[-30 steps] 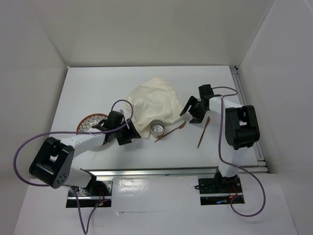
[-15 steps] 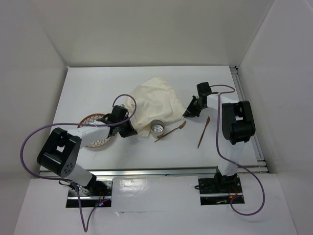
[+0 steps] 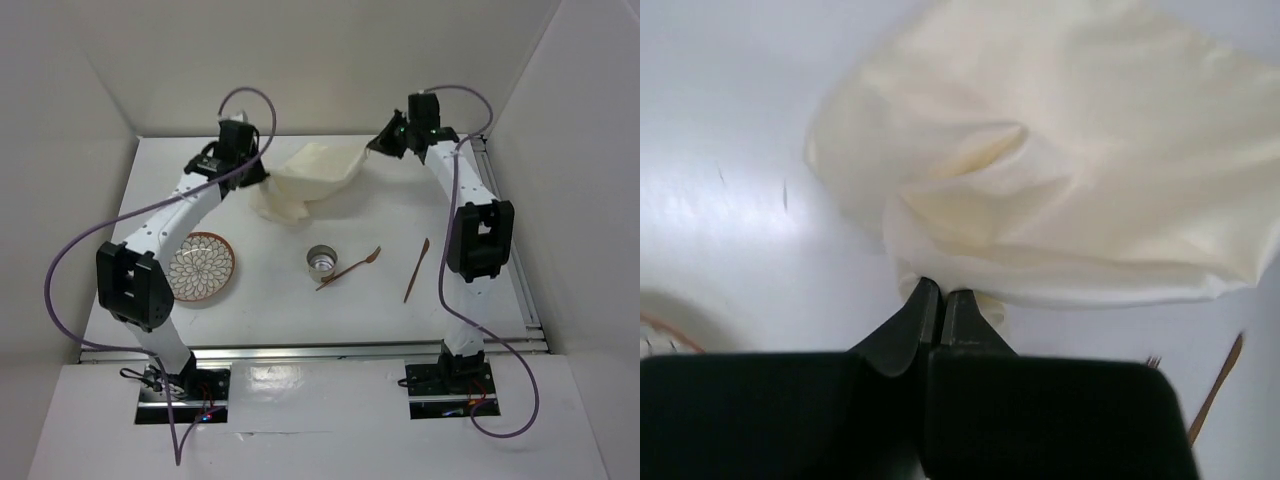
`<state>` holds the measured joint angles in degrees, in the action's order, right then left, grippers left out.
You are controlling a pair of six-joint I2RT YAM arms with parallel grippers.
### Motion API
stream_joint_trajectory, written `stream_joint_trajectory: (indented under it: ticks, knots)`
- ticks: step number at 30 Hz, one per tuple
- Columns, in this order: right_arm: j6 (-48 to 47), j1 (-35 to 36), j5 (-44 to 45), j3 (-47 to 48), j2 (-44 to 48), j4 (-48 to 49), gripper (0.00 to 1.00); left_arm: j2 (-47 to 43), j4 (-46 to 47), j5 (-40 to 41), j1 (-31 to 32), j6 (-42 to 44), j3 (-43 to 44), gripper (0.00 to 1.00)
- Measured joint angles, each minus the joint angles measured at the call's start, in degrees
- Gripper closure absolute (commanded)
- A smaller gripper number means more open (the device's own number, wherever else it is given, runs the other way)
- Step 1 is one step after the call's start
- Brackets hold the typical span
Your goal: Set the dinner table for one person
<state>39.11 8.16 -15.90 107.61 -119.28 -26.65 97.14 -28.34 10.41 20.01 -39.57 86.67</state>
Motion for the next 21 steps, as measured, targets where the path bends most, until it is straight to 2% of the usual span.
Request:
stream_joint_trajectory:
  ticks: [2, 4, 6, 10, 11, 12, 13, 14, 16, 19, 20, 21]
  knots:
    - [-0.17, -0.22, 0.22, 6.86, 0.90, 0.35, 1.00, 1.16, -0.72, 2.40, -1.16, 4.44, 9.40, 1.00]
    - [-0.52, -0.22, 0.74, 7.30, 3.74, 1.40, 1.00, -0.52, 0.00, 4.04, -1.57, 8.57, 13.62, 1.00]
    - [-0.87, -0.35, 1.88, 3.04, 9.51, 2.47, 1.00, -4.59, 1.11, 4.57, -1.49, 11.74, 12.68, 1.00]
    - [-0.90, -1.42, 3.78, -16.63, 26.23, 5.90, 1.00, -15.54, 4.55, 2.49, -1.25, 15.63, 1.75, 1.00]
    - [-0.81, -1.66, 3.93, -22.77, 30.64, 8.04, 1.00, -18.25, 5.05, 1.31, -0.96, 15.65, -2.21, 0.91]
    - [-0.74, -1.84, 4.22, -29.20, 35.08, 9.09, 1.00, -20.41, 5.42, 0.15, -0.63, 15.52, -6.01, 0.30]
    - [-0.70, -1.92, 4.50, -34.10, 38.38, 9.35, 1.00, -22.38, 6.10, -1.31, -0.31, 15.47, -10.47, 0.04]
    - [-0.85, -2.14, 5.20, -39.26, 41.29, 10.19, 1.00, -23.76, 6.19, -1.99, -0.20, 15.19, -14.82, 0.00]
    - [-0.94, -3.43, 6.51, -47.52, 44.39, 10.29, 1.00, -24.09, 3.85, -2.71, -0.68, 14.08, -20.17, 0.00]
    - [-1.22, -4.85, 8.17, -54.99, 44.44, 9.18, 1.00, -20.44, -1.07, -2.25, -1.25, 13.35, -21.11, 0.16]
    - [-1.31, -5.01, 8.46, -56.43, 44.41, 8.46, 1.00, -19.23, -3.17, -1.64, -1.42, 13.07, -20.11, 0.40]
    - [-1.42, -5.03, 8.63, -57.46, 44.50, 7.87, 1.00, -18.45, -4.59, -1.18, -1.51, 12.22, -18.84, 0.55]
